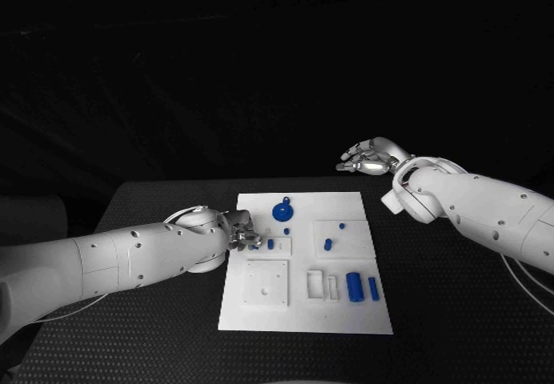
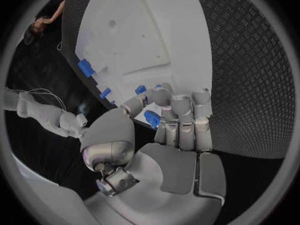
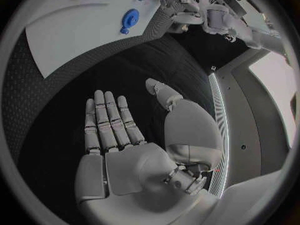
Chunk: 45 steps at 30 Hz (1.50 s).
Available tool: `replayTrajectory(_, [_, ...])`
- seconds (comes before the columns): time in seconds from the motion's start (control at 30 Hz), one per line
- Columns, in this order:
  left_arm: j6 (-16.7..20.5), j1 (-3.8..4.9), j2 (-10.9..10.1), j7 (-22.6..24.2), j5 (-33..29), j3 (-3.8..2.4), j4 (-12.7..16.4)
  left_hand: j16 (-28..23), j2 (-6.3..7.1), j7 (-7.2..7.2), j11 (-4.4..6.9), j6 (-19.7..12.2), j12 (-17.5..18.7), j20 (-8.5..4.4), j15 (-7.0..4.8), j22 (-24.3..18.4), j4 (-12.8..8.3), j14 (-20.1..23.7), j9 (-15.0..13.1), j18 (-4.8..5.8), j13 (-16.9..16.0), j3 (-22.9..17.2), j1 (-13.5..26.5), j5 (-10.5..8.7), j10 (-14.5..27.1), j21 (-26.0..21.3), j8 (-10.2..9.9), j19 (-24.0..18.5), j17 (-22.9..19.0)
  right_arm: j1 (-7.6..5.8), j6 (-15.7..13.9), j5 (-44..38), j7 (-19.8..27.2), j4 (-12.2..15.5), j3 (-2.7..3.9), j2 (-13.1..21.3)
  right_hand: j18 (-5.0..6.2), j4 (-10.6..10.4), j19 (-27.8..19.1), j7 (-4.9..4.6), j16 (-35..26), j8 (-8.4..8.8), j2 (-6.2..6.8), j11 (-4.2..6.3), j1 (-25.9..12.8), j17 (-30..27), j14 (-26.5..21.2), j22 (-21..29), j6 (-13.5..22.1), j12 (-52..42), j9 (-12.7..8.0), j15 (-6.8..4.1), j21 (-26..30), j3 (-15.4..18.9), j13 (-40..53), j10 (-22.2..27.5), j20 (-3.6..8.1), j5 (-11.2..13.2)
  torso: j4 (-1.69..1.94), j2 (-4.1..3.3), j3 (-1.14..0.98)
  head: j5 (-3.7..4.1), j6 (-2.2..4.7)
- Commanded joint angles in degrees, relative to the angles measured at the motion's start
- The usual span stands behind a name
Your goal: Assemble the parts on the task board
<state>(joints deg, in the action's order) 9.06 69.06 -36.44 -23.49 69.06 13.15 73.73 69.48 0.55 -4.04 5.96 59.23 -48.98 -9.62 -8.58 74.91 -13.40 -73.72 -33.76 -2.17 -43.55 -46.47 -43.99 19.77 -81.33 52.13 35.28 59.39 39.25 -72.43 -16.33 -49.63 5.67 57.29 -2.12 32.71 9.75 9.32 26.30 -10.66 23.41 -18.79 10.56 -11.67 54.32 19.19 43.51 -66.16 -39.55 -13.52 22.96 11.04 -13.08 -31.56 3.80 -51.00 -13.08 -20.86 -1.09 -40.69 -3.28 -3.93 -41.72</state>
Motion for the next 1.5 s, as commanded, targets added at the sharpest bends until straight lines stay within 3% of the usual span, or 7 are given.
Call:
replayTrajectory(0.03, [-5.6,-0.76,0.7,-1.1,-0.8,0.55,-0.4,0.3,-0.68,3.98,0.15,4.1,-0.3,-4.25,-0.2,1.2,0.0,0.3,0.1,-0.41,-0.1,0.2,-0.8,-0.36,0.2,0.2,0.0,-0.1,0.0,0.01,0.7,-0.1,0.3,0.0,0.03,-0.1,-0.96,-0.4,0.1,-3.12,-0.3,-0.22,0.14,0.01,0.5,-0.1,0.3,-0.1,0.5,0.2,-0.1,0.19,0.4,0.1,0.1,-0.4,0.17,-0.3,0.08,-0.01,0.03,0.12,-0.02])
replayTrajectory(0.43, [-6.7,-0.62,0.8,-1.4,-0.9,0.56,-0.7,0.4,-0.08,3.94,0.09,3.9,-0.3,-4.22,-0.08,1.2,0.4,0.5,0.4,-0.43,0.0,0.3,-1.3,-0.69,0.3,0.3,0.1,-0.3,-0.1,0.01,0.8,-0.1,0.2,0.2,0.03,0.1,-0.97,-0.4,0.1,-3.12,-0.4,-0.23,0.15,0.01,0.5,-0.1,0.3,-0.1,0.5,0.3,-0.1,0.2,0.4,0.1,0.1,-0.4,0.17,-0.3,0.17,0.03,0.04,0.29,0.03])
replayTrajectory(0.57, [-6.4,-0.62,0.7,-1.5,-1.1,0.56,-0.6,0.3,1.59,3.79,-0.12,3.7,-0.3,-4.21,-0.17,1.1,2.5,0.7,1.2,-0.48,0.1,0.9,-1.3,-6.05,0.4,0.4,0.3,-0.5,-0.4,0.01,0.8,-0.1,0.2,0.2,0.03,0.1,-0.98,-0.4,0.1,-3.13,-0.4,-0.22,0.18,0.01,0.5,-0.1,0.3,-0.1,0.5,0.3,-0.1,0.2,0.5,0.1,0.1,-0.5,0.17,-0.3,0.16,0.04,0.06,0.29,0.04])
replayTrajectory(0.8, [-5.9,-0.62,0.5,-1.6,-1.1,0.58,-0.7,0.1,5.97,3.73,-0.14,3.5,-0.1,-4.29,-0.29,1.0,6.0,0.8,2.0,-0.59,0.3,1.7,-0.1,-10.56,0.4,0.2,0.6,-0.6,-0.7,0.02,0.8,-0.1,0.2,0.2,0.02,0.2,-1.0,-0.4,0.1,-3.13,-0.4,-0.21,0.23,0.0,0.5,-0.1,0.3,-0.2,0.6,0.5,-0.1,0.23,0.5,0.1,0.1,-0.5,0.16,-0.3,0.17,0.04,0.09,0.28,0.09])
replayTrajectory(0.83, [-5.8,-0.62,0.5,-1.6,-1.1,0.58,-0.7,0.2,7.07,3.79,-0.16,3.5,-0.1,-4.33,-0.32,1.0,6.9,0.8,2.2,-0.62,0.4,1.8,0.2,-12.76,0.4,0.2,0.8,-0.6,-0.8,0.02,0.8,-0.1,0.2,0.2,0.02,0.2,-1.0,-0.4,0.1,-3.13,-0.4,-0.21,0.23,0.0,0.5,-0.1,0.3,-0.2,0.6,0.5,-0.1,0.23,0.5,0.1,0.1,-0.5,0.16,-0.3,0.17,0.05,0.09,0.28,0.08])
replayTrajectory(1.03, [-4.9,-0.62,0.5,-1.6,-1.2,0.58,-0.8,0.3,8.84,3.79,-0.07,3.3,-0.1,-4.41,-0.47,1.0,9.9,0.8,2.6,-0.68,0.5,1.8,0.4,-16.35,0.4,0.2,1.3,-0.5,-0.9,0.04,0.8,-0.1,0.2,0.2,0.02,0.1,-1.01,-0.4,0.0,-3.14,-0.4,-0.21,0.24,-0.01,0.5,-0.1,0.2,-0.2,0.6,0.5,-0.1,0.22,0.6,0.1,0.1,-0.5,0.17,-0.3,0.16,0.01,0.09,0.25,0.13])
replayTrajectory(1.5, [-3.6,-0.62,0.5,-1.3,-1.2,0.55,-1.1,0.5,9.37,3.85,0.01,3.3,-0.2,-4.45,-0.54,1.0,11.3,0.7,2.7,-0.68,0.5,2.3,0.9,-16.72,0.3,0.2,1.7,-0.4,-0.9,0.17,0.9,-0.1,0.2,0.1,0.02,0.0,-1.02,-0.4,0.0,-3.14,-0.5,-0.21,0.21,-0.01,0.5,-0.2,0.2,-0.3,0.6,0.6,-0.1,0.23,0.6,0.1,0.1,-0.6,0.17,-0.3,0.1,0.02,0.09,0.26,0.07])
